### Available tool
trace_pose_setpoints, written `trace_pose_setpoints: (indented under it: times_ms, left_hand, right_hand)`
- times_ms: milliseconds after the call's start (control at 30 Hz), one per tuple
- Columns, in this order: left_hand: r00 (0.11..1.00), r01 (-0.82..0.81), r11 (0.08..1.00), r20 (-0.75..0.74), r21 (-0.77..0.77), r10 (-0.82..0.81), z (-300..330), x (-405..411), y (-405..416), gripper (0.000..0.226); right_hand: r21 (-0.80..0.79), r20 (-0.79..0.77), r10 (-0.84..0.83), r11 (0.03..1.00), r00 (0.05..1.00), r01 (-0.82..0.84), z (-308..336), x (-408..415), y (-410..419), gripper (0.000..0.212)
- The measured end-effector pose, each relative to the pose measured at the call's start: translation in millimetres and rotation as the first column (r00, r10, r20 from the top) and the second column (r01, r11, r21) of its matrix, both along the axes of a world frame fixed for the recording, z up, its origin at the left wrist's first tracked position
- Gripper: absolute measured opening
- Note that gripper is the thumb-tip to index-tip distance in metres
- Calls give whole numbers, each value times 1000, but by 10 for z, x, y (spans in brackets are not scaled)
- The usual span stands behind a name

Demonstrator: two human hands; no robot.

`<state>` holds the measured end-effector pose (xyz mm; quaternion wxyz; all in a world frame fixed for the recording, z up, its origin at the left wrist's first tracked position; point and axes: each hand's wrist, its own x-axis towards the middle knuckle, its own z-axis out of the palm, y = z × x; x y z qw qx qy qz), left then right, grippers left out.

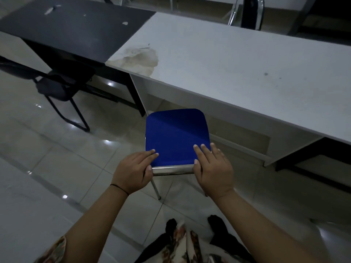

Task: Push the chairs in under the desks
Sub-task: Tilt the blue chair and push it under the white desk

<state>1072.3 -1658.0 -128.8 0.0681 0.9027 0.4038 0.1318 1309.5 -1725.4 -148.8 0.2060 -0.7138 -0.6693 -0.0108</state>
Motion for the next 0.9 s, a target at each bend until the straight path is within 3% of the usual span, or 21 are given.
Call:
trace_pose_setpoints:
  times_ms: [433,767,900]
  left_hand:
    - [991,-38,998,-132,-59,30,167,-510,714,47]
    - [999,-51,989,-20,-138,49,235,-381,739,45]
    - [999,-31,977,-32,-212,25,234,-256,792,54]
  right_hand:
    - [-285,-36,-15,958,999,5,240,-633,489,50]
    - [-257,-40,107,960,993,-114,268,-482,745,52]
    - [-302,-184,92,942,979,-145,270,-486,700,61]
